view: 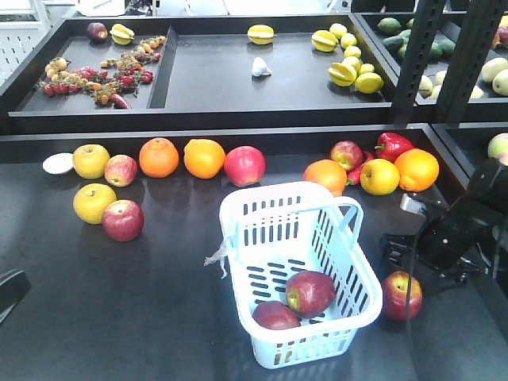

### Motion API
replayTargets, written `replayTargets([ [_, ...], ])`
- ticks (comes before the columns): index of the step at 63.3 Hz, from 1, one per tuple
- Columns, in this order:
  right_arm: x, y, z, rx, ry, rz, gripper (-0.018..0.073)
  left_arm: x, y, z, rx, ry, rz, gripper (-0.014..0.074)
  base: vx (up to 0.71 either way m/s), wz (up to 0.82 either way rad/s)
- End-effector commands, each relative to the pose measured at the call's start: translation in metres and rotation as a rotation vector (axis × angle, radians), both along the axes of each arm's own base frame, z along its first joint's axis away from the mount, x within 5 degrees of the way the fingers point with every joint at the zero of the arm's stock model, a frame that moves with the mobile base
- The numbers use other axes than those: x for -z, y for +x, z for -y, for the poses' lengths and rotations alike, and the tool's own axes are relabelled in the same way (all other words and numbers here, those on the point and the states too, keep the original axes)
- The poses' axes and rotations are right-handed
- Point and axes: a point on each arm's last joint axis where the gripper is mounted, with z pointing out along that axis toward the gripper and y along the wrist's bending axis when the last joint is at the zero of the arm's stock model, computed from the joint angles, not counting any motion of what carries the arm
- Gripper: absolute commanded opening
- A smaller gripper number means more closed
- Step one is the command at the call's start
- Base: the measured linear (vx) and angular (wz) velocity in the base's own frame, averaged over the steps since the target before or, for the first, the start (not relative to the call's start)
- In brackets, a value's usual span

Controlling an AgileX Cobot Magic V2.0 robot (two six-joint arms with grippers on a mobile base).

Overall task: Pick three apples into basket with both arms
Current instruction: 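Lower the right gripper and grasp the red apple beside the basket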

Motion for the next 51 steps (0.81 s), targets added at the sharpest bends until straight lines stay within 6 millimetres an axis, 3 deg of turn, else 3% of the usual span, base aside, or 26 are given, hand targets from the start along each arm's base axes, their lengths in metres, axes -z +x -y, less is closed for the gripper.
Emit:
replayTargets([
  [1,-0.021,0.006,0.000,0.017,0.009,0.059,0.0620,-0.007,0.002,-0.003,-0.030,0.043,0.029,-0.0008,0.00,0.00],
  [19,-0.016,0.005,0.000,0.017,0.014,0.035,0.0559,-0.007,0.002,-0.003,-0.030,0.043,0.029,-0.0008,0.00,0.00],
  [38,-0.018,0.002,-0.001,-0.018,0.026,0.016,0.0253,-0.007,0.002,-0.003,-0.030,0.043,0.029,-0.0008,0.00,0.00],
  [51,-0.037,0.001,0.000,-0.035,0.018,0.068,0.0071,-0.007,0.002,-0.003,-0.030,0.043,0.029,-0.0008,0.00,0.00],
])
